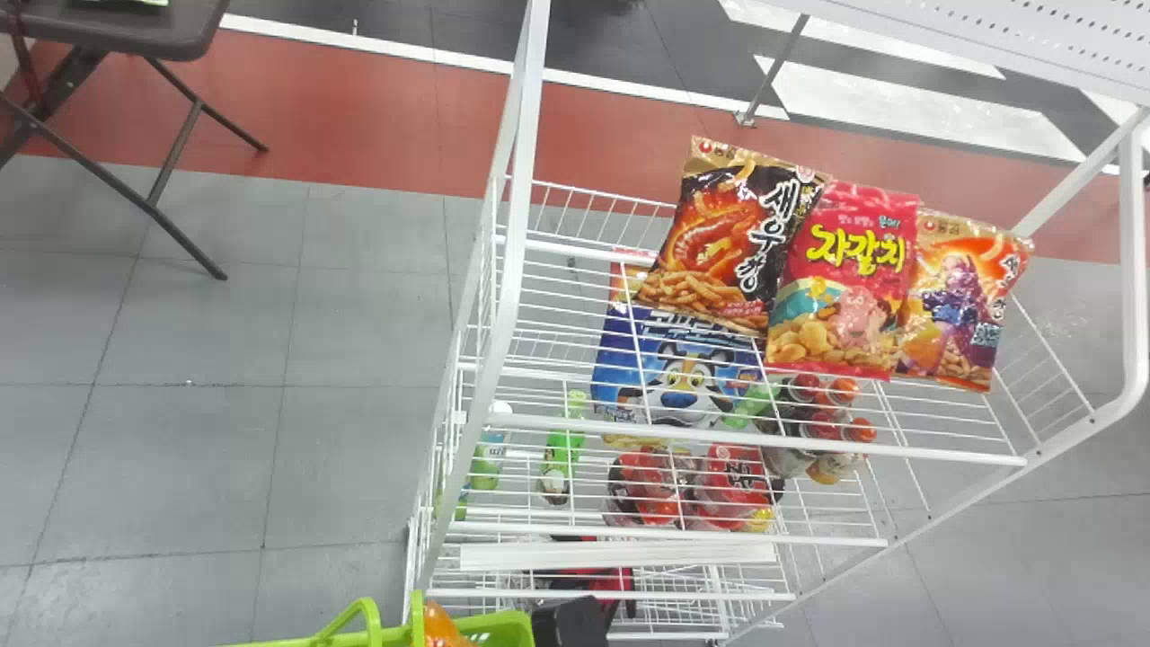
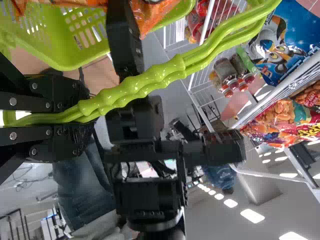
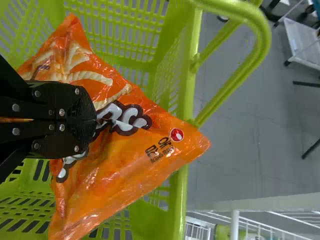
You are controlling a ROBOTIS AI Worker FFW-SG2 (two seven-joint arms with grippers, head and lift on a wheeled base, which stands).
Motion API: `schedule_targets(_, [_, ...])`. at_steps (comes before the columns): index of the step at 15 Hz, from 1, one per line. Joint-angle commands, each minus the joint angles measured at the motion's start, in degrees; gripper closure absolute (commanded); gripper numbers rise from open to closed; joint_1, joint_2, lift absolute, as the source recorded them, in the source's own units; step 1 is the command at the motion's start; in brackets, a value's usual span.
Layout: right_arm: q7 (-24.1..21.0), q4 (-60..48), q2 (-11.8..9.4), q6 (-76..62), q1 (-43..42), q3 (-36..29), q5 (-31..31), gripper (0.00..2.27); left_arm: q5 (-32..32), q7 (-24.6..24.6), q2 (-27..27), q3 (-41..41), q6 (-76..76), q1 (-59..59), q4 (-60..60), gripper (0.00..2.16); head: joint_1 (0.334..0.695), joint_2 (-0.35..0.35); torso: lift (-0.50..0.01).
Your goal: Hold basket handle with left hand then pick Gamjakkang with right hand and place into basket
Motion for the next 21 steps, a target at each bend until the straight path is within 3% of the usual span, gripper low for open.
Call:
schedule_targets(1, [0.42, 0.55, -0.78, 9.34, -2.61, 0.58, -0.77, 0.00, -0.01, 0.03, 0.00, 0.01, -0.02, 0.09, -0.13, 2.15, 0.695, -0.350, -0.018])
schedule_targets(8, [-0.72, -12.37, -2.01, 5.65, 1.43, -2.50, -0.85, 0.07, -0.01, -0.06, 0.00, 0.01, 0.16, 0.09, -0.04, 2.15, 0.695, -0.350, -0.018])
schedule_targets(12, [-2.92, -18.53, -1.13, -16.68, 4.42, -6.81, -2.96, 0.07, -0.01, -0.14, -0.18, 0.01, -0.37, 0.00, 0.31, 2.15, 0.695, -0.350, -0.018])
schedule_targets(17, [-8.37, -17.12, 1.24, -52.71, 6.70, -10.41, -7.36, 0.08, 0.08, -0.14, -0.35, 0.01, -1.25, -0.18, 0.75, 2.15, 0.695, -0.350, -0.018])
schedule_targets(21, [-13.91, -12.64, 2.17, -62.38, 6.97, -10.41, -5.25, 0.07, 0.26, -0.23, -0.35, 0.01, -1.43, -0.18, 0.93, 2.15, 0.695, -0.350, -0.018])
